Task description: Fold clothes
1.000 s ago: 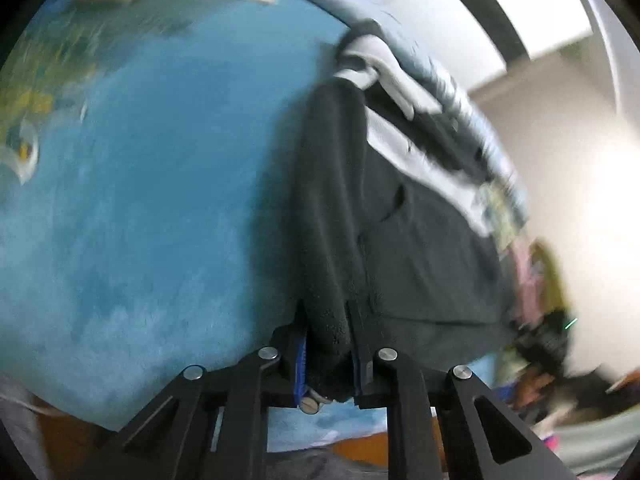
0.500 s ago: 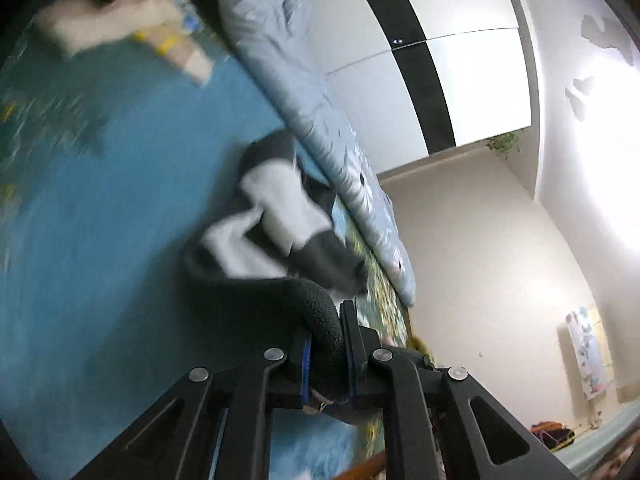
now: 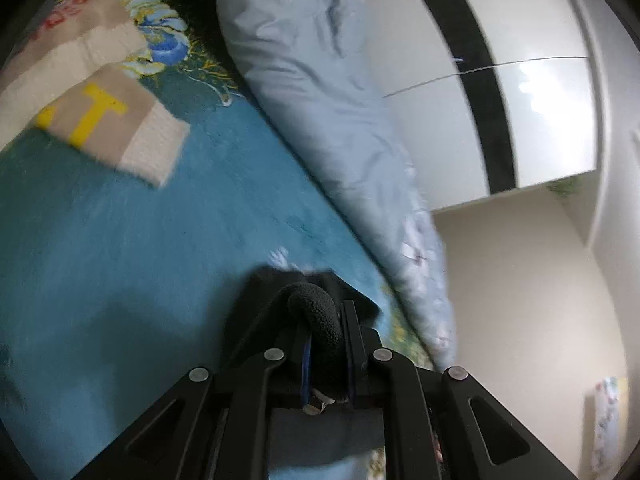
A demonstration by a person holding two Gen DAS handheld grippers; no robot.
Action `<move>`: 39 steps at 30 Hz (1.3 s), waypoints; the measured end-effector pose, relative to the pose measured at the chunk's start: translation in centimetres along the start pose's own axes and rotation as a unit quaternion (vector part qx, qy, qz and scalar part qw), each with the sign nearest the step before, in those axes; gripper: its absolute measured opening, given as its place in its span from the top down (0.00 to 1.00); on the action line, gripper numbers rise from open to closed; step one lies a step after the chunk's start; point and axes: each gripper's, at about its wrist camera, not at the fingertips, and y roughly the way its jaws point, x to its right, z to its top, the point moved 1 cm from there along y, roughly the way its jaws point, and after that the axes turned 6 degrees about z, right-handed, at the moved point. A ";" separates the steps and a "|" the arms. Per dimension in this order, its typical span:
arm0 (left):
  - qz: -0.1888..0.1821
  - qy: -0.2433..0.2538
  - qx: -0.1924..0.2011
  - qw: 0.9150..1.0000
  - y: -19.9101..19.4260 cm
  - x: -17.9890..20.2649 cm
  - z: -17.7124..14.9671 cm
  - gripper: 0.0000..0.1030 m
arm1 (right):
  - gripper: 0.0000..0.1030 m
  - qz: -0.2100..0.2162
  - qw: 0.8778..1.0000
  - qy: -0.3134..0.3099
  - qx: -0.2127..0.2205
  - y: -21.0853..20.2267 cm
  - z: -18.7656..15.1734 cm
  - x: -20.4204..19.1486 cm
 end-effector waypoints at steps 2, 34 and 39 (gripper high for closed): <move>0.014 -0.011 -0.002 1.000 2.3 -0.8 1.1 0.87 | 0.83 -0.023 1.000 0.018 -0.004 1.7 0.9 1.5; 0.011 -0.023 -0.031 0.999 -1.3 -8.5 -11.5 0.36 | 0.35 -0.028 0.999 0.028 -0.001 -5.4 -10.2 6.3; 0.007 -0.053 -0.030 0.998 1.3 -8.6 -12.3 0.34 | 0.30 -0.027 0.999 0.028 0.024 -3.7 -10.9 5.3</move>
